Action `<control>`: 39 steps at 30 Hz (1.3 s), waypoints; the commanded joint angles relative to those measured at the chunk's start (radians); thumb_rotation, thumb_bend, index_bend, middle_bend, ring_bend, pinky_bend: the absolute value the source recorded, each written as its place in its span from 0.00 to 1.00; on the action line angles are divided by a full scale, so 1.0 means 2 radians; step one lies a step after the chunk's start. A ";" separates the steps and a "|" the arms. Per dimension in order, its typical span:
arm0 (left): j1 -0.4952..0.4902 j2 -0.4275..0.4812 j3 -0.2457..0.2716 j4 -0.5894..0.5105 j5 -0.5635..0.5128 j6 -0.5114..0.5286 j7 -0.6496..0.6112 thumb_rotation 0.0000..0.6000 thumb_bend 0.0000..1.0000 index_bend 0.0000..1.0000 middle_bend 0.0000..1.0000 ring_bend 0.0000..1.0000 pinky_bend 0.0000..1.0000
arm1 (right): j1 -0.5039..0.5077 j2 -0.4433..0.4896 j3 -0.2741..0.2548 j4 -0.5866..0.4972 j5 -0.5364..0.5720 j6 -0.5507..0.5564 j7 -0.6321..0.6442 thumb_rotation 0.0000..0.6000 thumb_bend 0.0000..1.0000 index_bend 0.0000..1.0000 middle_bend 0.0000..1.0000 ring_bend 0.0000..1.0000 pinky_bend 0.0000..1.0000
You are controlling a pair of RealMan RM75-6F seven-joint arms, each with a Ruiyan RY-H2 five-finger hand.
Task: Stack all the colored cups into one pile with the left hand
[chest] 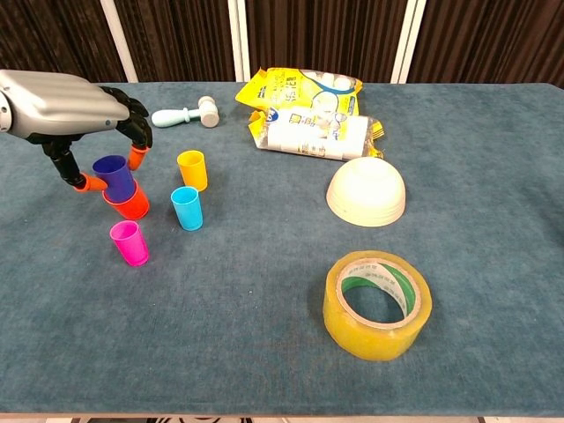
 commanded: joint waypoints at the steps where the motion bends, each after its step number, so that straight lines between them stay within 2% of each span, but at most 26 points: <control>1: -0.001 0.000 0.003 0.004 -0.002 0.003 0.008 1.00 0.35 0.31 0.17 0.00 0.01 | 0.000 0.000 0.000 -0.001 0.001 0.000 0.001 1.00 0.31 0.09 0.04 0.10 0.04; 6: -0.003 -0.003 0.004 0.008 -0.010 0.004 0.016 1.00 0.29 0.12 0.14 0.00 0.01 | -0.001 0.000 0.001 -0.001 0.002 0.001 -0.001 1.00 0.31 0.09 0.04 0.10 0.04; 9: -0.005 -0.004 0.004 0.009 -0.016 0.003 0.021 1.00 0.28 0.07 0.13 0.00 0.01 | -0.001 0.000 0.001 -0.002 0.002 0.001 -0.001 1.00 0.31 0.09 0.04 0.10 0.04; 13: -0.008 -0.006 -0.003 0.006 -0.019 0.010 0.021 1.00 0.28 0.07 0.14 0.00 0.01 | -0.001 0.000 0.002 -0.002 0.004 0.001 -0.002 1.00 0.31 0.09 0.04 0.10 0.04; 19: -0.008 -0.023 -0.037 0.021 0.001 0.046 -0.007 1.00 0.27 0.08 0.14 0.00 0.01 | -0.001 -0.001 0.002 -0.002 0.005 0.001 -0.002 1.00 0.31 0.09 0.04 0.10 0.04; 23: -0.029 -0.040 -0.060 0.048 -0.022 0.032 -0.007 1.00 0.25 0.09 0.14 0.00 0.01 | -0.001 -0.001 0.003 -0.002 0.007 0.001 -0.004 1.00 0.30 0.09 0.04 0.10 0.04; 28: -0.057 -0.062 -0.075 0.078 -0.069 -0.003 0.006 1.00 0.23 0.10 0.14 0.00 0.01 | -0.002 -0.001 0.004 -0.002 0.009 0.002 -0.003 1.00 0.31 0.09 0.04 0.10 0.04; 32: -0.076 -0.081 -0.078 0.102 -0.103 -0.026 0.017 1.00 0.22 0.11 0.14 0.00 0.01 | -0.001 -0.001 0.005 0.000 0.012 -0.002 -0.001 1.00 0.30 0.09 0.04 0.10 0.04; 39: -0.096 -0.108 -0.060 0.131 -0.143 -0.047 0.042 1.00 0.20 0.16 0.15 0.00 0.00 | 0.000 -0.003 0.007 0.003 0.016 -0.004 -0.001 1.00 0.30 0.09 0.04 0.10 0.04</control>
